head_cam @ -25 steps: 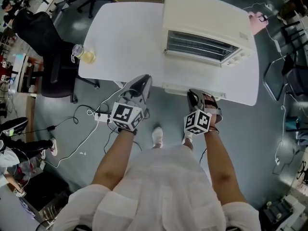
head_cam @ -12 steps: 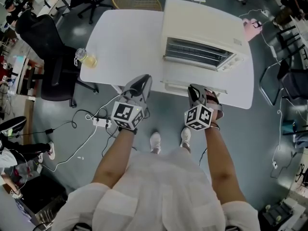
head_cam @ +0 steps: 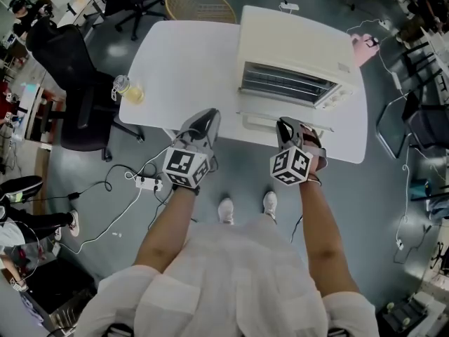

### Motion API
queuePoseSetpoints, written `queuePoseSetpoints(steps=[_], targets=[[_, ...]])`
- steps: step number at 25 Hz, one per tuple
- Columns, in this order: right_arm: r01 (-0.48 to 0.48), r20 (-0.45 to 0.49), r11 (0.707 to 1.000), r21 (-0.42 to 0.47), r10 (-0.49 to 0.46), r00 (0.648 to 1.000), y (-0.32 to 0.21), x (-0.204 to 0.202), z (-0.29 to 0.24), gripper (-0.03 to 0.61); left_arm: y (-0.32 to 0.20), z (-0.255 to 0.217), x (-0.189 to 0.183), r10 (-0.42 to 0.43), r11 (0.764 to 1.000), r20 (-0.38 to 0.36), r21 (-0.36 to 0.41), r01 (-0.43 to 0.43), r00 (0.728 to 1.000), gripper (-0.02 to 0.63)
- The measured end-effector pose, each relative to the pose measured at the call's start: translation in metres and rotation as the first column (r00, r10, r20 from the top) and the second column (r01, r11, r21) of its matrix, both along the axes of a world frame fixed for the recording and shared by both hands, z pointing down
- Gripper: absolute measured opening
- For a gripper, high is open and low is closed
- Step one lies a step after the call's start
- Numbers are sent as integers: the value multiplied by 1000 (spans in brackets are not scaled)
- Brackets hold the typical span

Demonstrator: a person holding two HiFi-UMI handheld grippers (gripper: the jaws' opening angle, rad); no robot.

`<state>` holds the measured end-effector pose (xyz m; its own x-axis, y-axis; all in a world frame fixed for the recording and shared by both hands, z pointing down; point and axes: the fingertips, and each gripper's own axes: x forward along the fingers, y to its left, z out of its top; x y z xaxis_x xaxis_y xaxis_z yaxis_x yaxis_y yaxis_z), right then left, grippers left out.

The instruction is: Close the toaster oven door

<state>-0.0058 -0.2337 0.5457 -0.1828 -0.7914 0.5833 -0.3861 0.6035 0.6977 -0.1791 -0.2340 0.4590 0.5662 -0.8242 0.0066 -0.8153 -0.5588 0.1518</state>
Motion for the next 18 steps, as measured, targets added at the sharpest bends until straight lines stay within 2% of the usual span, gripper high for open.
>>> queuePoseSetpoints(steps=[18], targets=[[-8, 3, 999, 48, 8, 1000, -35, 5, -26, 49, -27, -12, 3, -6, 1000, 15, 17, 6, 1000, 28]])
